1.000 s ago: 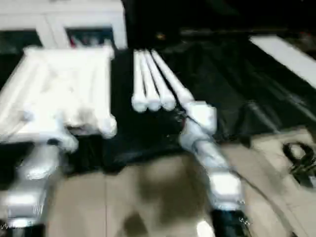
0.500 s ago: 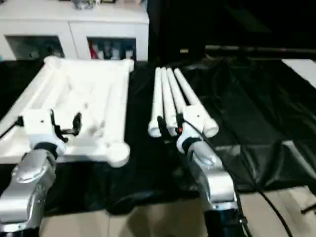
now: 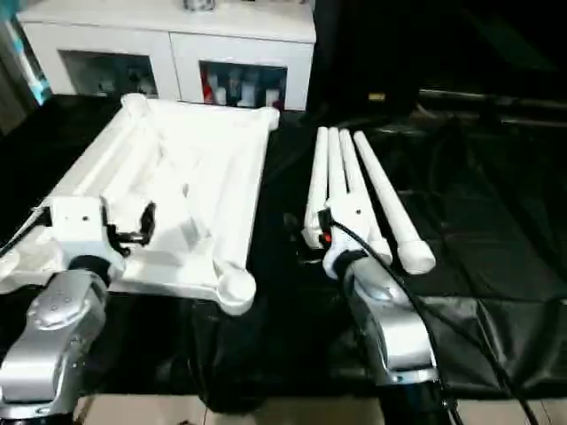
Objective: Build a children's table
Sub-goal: Move to table
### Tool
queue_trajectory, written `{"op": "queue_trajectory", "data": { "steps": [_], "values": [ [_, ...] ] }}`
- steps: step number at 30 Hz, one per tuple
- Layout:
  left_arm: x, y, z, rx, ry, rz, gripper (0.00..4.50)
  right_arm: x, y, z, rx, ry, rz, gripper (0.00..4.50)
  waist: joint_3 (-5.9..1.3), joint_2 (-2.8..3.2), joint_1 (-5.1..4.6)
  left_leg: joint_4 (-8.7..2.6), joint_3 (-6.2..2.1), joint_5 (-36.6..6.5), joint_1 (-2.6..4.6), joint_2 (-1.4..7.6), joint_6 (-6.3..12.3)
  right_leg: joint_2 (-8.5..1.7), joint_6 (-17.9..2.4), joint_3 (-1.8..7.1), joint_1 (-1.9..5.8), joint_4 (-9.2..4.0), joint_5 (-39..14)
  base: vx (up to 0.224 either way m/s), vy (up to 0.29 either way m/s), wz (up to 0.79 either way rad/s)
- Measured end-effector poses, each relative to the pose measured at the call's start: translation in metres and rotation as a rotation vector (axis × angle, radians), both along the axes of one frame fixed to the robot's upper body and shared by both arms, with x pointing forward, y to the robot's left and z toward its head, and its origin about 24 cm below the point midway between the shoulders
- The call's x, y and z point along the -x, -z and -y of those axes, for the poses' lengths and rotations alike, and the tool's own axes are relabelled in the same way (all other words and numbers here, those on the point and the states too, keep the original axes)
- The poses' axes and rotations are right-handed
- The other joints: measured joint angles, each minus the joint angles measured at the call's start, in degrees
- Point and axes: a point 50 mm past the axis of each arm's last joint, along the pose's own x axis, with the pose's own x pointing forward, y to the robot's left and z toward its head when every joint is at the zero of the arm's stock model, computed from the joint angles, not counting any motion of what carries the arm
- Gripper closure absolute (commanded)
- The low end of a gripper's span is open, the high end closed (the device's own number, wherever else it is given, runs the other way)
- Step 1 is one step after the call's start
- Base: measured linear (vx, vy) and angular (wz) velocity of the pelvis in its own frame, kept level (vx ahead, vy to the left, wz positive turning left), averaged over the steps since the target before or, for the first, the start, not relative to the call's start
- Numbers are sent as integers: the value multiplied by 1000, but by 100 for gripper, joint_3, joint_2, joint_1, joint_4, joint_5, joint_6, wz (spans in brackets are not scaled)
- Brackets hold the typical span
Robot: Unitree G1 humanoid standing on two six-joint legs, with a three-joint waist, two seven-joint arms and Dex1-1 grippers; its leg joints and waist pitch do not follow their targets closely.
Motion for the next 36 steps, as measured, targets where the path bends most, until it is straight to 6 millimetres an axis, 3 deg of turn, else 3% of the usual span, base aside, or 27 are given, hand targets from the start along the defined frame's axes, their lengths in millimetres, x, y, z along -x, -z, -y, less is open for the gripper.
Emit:
{"op": "queue_trajectory", "data": {
  "steps": [2, 4, 5, 6, 7, 8, 10, 11, 13, 14, 15, 16, 17, 18, 19, 20, 21, 22, 23, 24, 25, 26, 27, 28, 29, 32, 36],
  "values": [
    [-1, -2, 2, 2, 9, 8, 5, 0, 0, 0, 1, 0, 0, 0, 49, -13, -39, -60, 51, -2, 88, 2, 1, -30, 41, -7, 46, -20, -27, -68, -15, 5],
    [-3, -4, 5, 4, 21, 15, 5, 0, 1, 3, 8, 6, -3, 0, 93, 37, -50, -95, -77, -6, 54, -2, 9, -160, 72, -332, 193, -150, -88, -53, -9, 12],
    [-3, -4, 6, 6, 25, 15, 5, 0, 1, 3, 11, 8, -1, 0, 119, 100, -113, -74, -176, -32, 33, 17, 52, -262, 77, -620, 332, -281, -92, 12, 37, 47],
    [-3, -3, 6, 6, 26, 14, 5, 0, 1, 4, 9, 11, -1, 0, 131, 128, -177, -62, -169, -46, 83, 81, 67, -305, 83, -790, 408, -365, -97, 12, 37, 47],
    [-3, -3, 5, 4, 23, 11, 5, -1, 0, 3, 2, 14, 2, 0, 154, 133, -210, -62, -108, -47, 128, 150, 62, -291, 85, -831, 443, -393, -148, -17, 38, 38],
    [-3, -2, 3, 0, 17, 6, 5, -1, -2, -1, -19, 9, 4, 0, 173, 169, -252, -67, -109, -49, 186, 178, 57, -279, 46, -863, 533, -408, -196, 0, 0, 0],
    [-3, -2, -2, -5, 0, 7, 5, -2, -3, -5, -30, -1, 8, 0, 181, 162, -332, -85, -115, -50, 284, 133, 56, -232, -119, -707, 529, -202, -426, 43, 12, 1],
    [-3, -3, -4, -10, -2, 9, 5, -2, -3, -4, -24, 2, 9, 0, 162, 102, -358, -91, -115, -67, 356, 67, 39, -214, -150, -585, 510, -95, -439, 102, -3, -5],
    [-3, -3, -3, -10, 1, 8, 5, -2, -3, -2, -21, 13, 10, 0, 128, 19, -408, -101, -97, -148, 426, -5, 6, -229, 9, -460, 531, -78, -328, 115, -24, -2],
    [-3, -2, 0, 2, 8, 8, 5, -2, -4, 3, -12, 26, 12, 0, 85, -18, -358, -99, -64, -194, 408, -7, 52, -195, 80, -401, 614, -132, -302, 157, -51, 6],
    [-4, -1, 8, 9, 40, 5, 5, -2, -2, 8, -7, 42, 6, 0, 71, 37, -282, 35, -79, -282, 347, -2, 244, -181, 72, -383, 630, -187, -313, 157, -51, 6],
    [-4, -1, 13, 13, 61, 5, 5, -3, -2, 13, -1, 60, 3, 0, 59, 80, -234, 255, -91, -323, 205, -4, 344, -178, 77, -367, 645, -224, -327, 181, -18, 4],
    [-5, -1, 14, 13, 66, 4, 5, -2, -1, 17, 0, 76, 0, 0, 37, 114, -159, 434, -114, -284, 15, -3, 385, -161, 49, -331, 677, -304, -328, 177, 5, 2],
    [-5, -1, 13, 11, 64, 4, 5, -3, -1, 17, -1, 78, 1, 0, 4, 181, -106, 342, -146, -207, -113, 46, 477, -96, 50, -328, 724, -372, -344, 177, 5, 2],
    [-5, -2, 12, 7, 63, 6, 5, -3, -2, 16, -3, 76, 4, 0, -54, 301, -64, -40, -153, -22, -188, 165, 593, -10, 43, -414, 749, -394, -393, 179, 21, 4],
    [-4, -1, 8, -6, 54, 1, 5, -3, -2, 13, -15, 72, 1, 0, -59, 356, -61, -1, -243, 100, -142, 207, 99, 31, 29, -473, 698, -189, -525, 208, 12, -2],
    [-3, 2, 1, -13, 31, -12, 5, -3, -3, 2, -30, 38, 3, 0, -79, 288, -102, 26, -305, 37, -113, 119, 132, -26, -68, -443, 503, 200, -602, 208, 12, -2],
    [-4, 4, -4, -21, 17, -26, 5, -3, -4, -5, -33, 12, 8, 0, -78, 303, -124, 49, -377, -15, -95, 65, 175, -18, -48, -419, 282, 578, -607, 207, -9, -12],
    [-4, 4, -4, -21, 23, -25, 5, -2, -4, -5, -25, -1, 10, 0, -83, 296, -116, 41, -463, -16, -64, -18, 152, -15, 120, -394, -24, 714, -504, 68, -10, -16],
    [-4, 4, -2, -29, 42, -25, 5, -1, -5, -3, -14, -10, 15, 0, -91, 274, -121, 44, -475, -25, -48, -91, 129, -40, 256, -333, -212, 597, -367, 68, -10, -16],
    [-4, 3, 1, -44, 78, -27, 5, 0, -7, 0, -3, -28, 22, 0, -103, 199, -136, 49, -464, -27, -40, -213, 127, -120, 321, -202, -345, 333, -112, -139, 10, -6],
    [-4, 3, 5, -56, 115, -27, 5, 1, -10, 4, 5, -43, 38, 0, -104, 63, -169, 115, -388, -70, -56, -363, 109, -238, 198, 12, -436, 107, 225, -165, 22, 17],
    [-3, 5, 10, -59, 160, -38, 5, 2, -10, 7, 7, -56, 34, 0, -85, 55, -185, 132, -327, -85, -89, -357, 136, -251, 194, 67, -432, 147, 207, -165, 22, 17],
    [-2, 6, 15, -63, 205, -44, 5, 3, -9, 8, 7, -69, 27, 0, -89, 62, -175, 102, -311, -81, -82, -327, 141, -234, 170, 51, -422, 116, 225, -53, -24, 19],
    [1, 7, 17, -78, 252, -54, 5, 4, -10, 9, 12, -98, 25, 0, -81, 65, -176, 31, -294, -97, -70, -252, 101, -186, 137, -4, -393, 28, 282, -15, -69, 7],
    [8, 13, 7, -119, 329, -89, 5, 9, -18, 3, -1, -221, 40, 0, -44, 117, -176, 8, -245, -48, -52, -50, -46, -100, -21, -137, -272, -187, 388, -39, -56, 5],
    [15, 7, -2, -154, 534, -74, 5, 16, -22, 4, 34, -387, 24, 0, 8, 98, -155, 16, -1, -46, 29, 121, -85, -111, 4, -147, -191, -192, 367, -66, -26, 14]
  ]
}}
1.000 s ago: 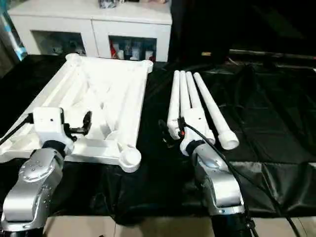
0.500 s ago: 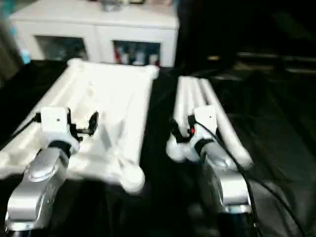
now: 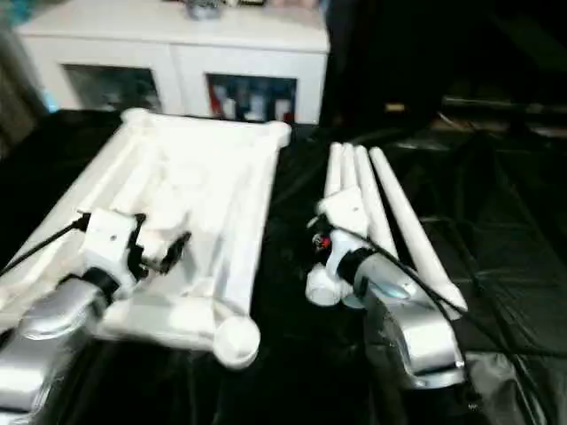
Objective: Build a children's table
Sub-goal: Move to table, then move table base
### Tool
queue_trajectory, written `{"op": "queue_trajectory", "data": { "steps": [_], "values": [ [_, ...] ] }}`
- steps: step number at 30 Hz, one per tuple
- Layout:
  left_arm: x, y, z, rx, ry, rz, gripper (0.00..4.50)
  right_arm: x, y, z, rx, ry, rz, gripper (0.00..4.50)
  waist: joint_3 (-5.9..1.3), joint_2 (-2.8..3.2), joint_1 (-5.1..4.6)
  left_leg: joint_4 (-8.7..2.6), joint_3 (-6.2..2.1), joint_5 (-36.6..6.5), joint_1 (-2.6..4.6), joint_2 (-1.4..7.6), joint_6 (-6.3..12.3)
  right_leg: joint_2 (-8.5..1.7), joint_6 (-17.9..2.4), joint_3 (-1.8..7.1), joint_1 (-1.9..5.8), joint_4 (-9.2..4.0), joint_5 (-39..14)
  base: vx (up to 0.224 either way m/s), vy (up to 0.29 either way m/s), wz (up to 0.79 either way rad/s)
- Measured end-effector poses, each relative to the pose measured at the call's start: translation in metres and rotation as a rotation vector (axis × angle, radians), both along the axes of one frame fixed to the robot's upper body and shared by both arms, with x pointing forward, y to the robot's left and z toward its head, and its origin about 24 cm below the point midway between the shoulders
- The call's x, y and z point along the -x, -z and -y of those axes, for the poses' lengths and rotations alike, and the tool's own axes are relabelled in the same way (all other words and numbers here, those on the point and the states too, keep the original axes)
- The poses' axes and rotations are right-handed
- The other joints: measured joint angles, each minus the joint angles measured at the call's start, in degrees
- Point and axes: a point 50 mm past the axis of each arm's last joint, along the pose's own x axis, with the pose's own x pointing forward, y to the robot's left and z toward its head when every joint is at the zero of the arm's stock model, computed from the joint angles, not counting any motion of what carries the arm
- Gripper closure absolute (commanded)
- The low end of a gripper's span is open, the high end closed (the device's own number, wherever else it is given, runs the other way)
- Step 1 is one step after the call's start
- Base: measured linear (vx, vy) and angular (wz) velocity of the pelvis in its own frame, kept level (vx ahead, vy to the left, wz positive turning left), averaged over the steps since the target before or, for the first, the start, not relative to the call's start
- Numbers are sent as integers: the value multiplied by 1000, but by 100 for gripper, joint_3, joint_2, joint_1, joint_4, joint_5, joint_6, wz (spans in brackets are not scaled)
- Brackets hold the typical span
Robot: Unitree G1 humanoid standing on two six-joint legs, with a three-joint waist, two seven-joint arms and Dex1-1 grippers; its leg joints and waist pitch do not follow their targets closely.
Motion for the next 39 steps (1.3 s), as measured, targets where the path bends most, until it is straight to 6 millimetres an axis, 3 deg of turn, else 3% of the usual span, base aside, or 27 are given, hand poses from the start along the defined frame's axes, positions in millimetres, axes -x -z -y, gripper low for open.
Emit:
{"op": "queue_trajectory", "data": {
  "steps": [2, 10, 12, 18, 31, 36, 39],
  "values": [
    [3, -3, -1, 28, 120, -26, 5, 2, 0, 5, 32, -51, -7, 0, 12, -10, 2, -17, 65, 0, 23, 32, 0, -5, 25, 20, 4, -3, -24, -85, -23, 16],
    [9, 2, 3, -150, 508, -157, 5, 5, 2, 13, 128, -271, -71, 0, 26, -49, -28, -48, 68, 4, -12, 34, -2, -6, 29, 16, 6, -60, -30, -19, -3, 2],
    [4, 5, 0, -173, 562, -192, 38, 6, 0, 15, 155, -315, -75, 0, 30, -57, -37, -48, 70, 4, -16, 34, -2, -6, 29, 16, -5, -63, -30, 0, 0, 0],
    [-14, 5, -22, -333, 625, -265, 86, 6, 1, 15, 188, -363, -89, 0, 47, -94, -38, -48, 74, 6, -27, 36, -5, -6, 28, 16, -17, -65, -30, 0, 0, 0],
    [-45, 6, -31, -462, 740, -334, 190, 15, 0, 16, 196, -494, -135, 0, 42, -88, 7, -54, 178, 149, -16, 108, -36, -7, -98, 20, -16, 7, 60, 13, -1, 1],
    [-43, 14, -30, -466, 780, -385, 246, 17, -1, 13, 191, -518, -137, 0, 38, -74, 27, -88, 202, 148, -17, 126, -41, -6, -91, 15, -35, 21, 19, 64, -6, 2],
    [-46, 16, -31, -484, 798, -412, 261, 18, -1, 12, 190, -533, -142, 0, 39, -74, 99, -97, 211, 148, -13, 141, -41, -2, -99, 6, -37, 23, 13, 0, 0, 0]
  ]
}}
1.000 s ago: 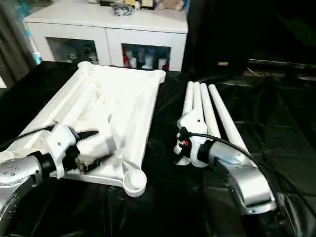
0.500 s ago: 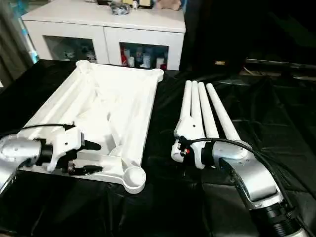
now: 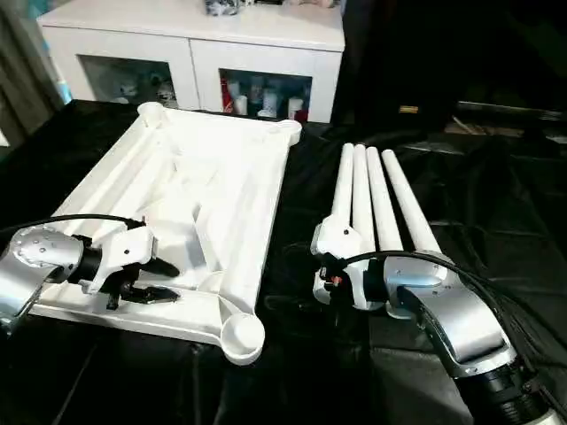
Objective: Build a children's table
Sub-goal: Move table base
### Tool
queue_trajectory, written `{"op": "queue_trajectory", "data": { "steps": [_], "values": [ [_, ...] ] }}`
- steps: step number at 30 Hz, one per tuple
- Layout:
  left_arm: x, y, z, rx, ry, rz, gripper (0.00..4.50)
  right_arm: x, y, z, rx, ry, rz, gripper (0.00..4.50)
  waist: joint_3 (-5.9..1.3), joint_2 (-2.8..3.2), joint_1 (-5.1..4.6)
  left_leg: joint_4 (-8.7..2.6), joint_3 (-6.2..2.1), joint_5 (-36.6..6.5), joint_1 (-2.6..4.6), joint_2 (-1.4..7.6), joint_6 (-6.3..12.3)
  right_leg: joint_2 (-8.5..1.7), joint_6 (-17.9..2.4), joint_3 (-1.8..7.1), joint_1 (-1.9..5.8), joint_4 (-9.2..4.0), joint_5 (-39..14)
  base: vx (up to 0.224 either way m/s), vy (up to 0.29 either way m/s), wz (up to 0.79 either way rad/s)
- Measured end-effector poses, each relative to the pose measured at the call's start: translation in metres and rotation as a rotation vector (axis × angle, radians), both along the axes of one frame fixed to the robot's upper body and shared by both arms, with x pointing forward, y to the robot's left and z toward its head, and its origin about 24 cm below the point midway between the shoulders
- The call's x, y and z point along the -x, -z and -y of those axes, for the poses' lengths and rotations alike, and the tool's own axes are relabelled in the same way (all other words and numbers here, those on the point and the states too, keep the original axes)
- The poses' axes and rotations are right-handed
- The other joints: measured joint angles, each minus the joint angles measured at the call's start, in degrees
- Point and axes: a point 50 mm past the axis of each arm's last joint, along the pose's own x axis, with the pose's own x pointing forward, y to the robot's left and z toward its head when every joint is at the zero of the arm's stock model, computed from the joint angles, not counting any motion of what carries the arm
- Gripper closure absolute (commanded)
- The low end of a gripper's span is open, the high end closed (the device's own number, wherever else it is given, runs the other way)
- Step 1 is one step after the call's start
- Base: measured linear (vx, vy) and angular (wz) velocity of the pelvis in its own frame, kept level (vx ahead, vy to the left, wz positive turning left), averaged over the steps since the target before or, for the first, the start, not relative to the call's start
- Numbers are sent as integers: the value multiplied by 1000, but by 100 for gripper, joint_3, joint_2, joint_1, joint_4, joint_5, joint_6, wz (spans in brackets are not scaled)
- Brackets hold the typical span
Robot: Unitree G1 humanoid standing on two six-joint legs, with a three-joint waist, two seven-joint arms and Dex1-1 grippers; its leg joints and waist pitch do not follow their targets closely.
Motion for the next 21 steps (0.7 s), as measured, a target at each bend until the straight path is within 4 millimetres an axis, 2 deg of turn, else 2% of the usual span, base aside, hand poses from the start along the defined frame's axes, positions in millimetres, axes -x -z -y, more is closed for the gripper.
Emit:
{"op": "queue_trajectory", "data": {
  "steps": [2, 6, 9, 16, 21],
  "values": [
    [-2, 0, -3, -9, -1, -8, 282, 1, 1, -1, 3, -14, -7, 0, 1, 1, 43, -2, 26, 1, 10, 19, -1, 0, 0, 0, 2, 4, 0, 0, 0, 0],
    [-4, -3, -3, -16, 11, -2, 309, 1, 2, -2, 3, -19, -9, 0, 2, 2, 56, -2, 86, 10, 29, 56, -16, -1, -1, 5, 9, 10, 1, 0, 0, 0],
    [-4, -3, -2, -15, 13, 0, 341, 2, 2, -3, 2, -20, -9, 0, 1, 2, 62, -2, 93, 14, 29, 63, -23, 0, 0, 6, 10, 12, 1, 0, 0, 0],
    [-4, 0, 4, -23, 53, 13, 385, 2, 3, -5, -1, -23, -9, 0, 1, 2, 80, -6, 94, 35, 25, 67, -57, -1, 0, 6, 11, 16, 1, 0, 0, 0],
    [-4, 0, 11, -55, 110, 85, 419, 2, 4, -6, 1, -26, -10, 0, -2, 7, 80, -6, 95, 35, 26, 67, -58, -1, 0, 6, 15, 13, 1, 0, 0, 0]
  ]
}}
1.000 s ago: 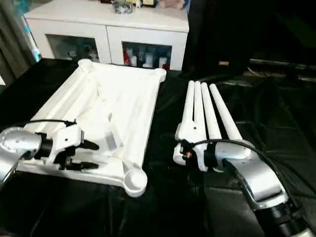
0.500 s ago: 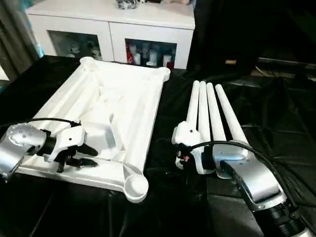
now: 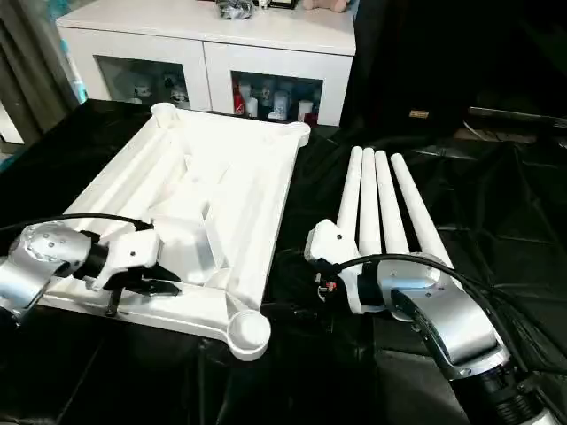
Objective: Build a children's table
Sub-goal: Move table base
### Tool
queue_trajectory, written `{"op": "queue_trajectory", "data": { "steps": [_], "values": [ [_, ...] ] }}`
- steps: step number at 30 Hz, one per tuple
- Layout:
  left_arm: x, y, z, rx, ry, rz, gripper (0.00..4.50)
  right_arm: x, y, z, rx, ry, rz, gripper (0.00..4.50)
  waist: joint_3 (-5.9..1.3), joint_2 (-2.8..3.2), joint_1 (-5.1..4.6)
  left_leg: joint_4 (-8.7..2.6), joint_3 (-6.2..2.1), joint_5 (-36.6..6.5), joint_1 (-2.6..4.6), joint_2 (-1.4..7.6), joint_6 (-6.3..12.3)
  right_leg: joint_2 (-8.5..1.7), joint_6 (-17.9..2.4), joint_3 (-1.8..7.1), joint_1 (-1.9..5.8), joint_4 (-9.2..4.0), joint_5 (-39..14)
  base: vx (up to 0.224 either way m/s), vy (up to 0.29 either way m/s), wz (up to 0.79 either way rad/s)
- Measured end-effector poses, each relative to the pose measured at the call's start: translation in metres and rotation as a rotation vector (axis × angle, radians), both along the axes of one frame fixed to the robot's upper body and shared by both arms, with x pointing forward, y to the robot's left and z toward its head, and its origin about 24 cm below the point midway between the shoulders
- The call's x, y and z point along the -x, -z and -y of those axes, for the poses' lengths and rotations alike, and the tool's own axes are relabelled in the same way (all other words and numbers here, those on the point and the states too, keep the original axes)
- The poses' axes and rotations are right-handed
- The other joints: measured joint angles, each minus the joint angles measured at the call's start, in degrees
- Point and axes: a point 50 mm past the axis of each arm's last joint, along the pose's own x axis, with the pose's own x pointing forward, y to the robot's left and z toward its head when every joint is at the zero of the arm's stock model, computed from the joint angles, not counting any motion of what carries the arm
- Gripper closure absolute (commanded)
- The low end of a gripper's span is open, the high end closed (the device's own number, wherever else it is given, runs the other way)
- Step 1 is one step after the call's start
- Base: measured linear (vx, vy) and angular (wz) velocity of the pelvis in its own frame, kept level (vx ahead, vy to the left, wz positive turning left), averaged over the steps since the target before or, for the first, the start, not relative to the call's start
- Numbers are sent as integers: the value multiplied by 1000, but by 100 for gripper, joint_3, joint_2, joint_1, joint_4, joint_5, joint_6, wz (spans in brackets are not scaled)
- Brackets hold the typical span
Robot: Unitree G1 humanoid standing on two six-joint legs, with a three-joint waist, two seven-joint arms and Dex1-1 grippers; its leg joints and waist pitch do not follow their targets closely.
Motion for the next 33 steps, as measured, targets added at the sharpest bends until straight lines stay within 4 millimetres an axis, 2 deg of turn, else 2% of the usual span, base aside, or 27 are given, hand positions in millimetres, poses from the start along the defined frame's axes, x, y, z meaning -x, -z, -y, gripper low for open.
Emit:
{"op": "queue_trajectory", "data": {
  "steps": [7, 14, 25, 33],
  "values": [
    [2, 1, 8, -26, 60, 113, 449, 0, 1, -1, -3, 12, 4, 0, -11, 21, -36, -4, 0, 0, 3, 1, 0, 0, 2, 0, -1, 1, -1, 0, 0, 0],
    [4, 0, 12, -62, 88, 235, 449, 0, 2, -2, -2, 20, 3, 0, -10, 22, -29, -13, 1, 0, -1, 4, -1, 2, 4, -4, -10, 0, -2, 0, 0, 0],
    [12, -1, 12, -62, 48, 258, 449, 2, 6, -6, 5, 6, 4, 0, -10, 22, -12, -44, 12, 16, -23, 5, -25, 2, 9, -5, -43, -5, -10, 0, 0, 0],
    [9, -6, 14, -134, 5, 361, 449, 2, 6, -6, 9, 11, 10, 0, -8, 22, -12, -44, 12, 18, -41, 14, -27, 7, 8, -9, -64, 4, -9, 0, 0, 0]
  ]
}}
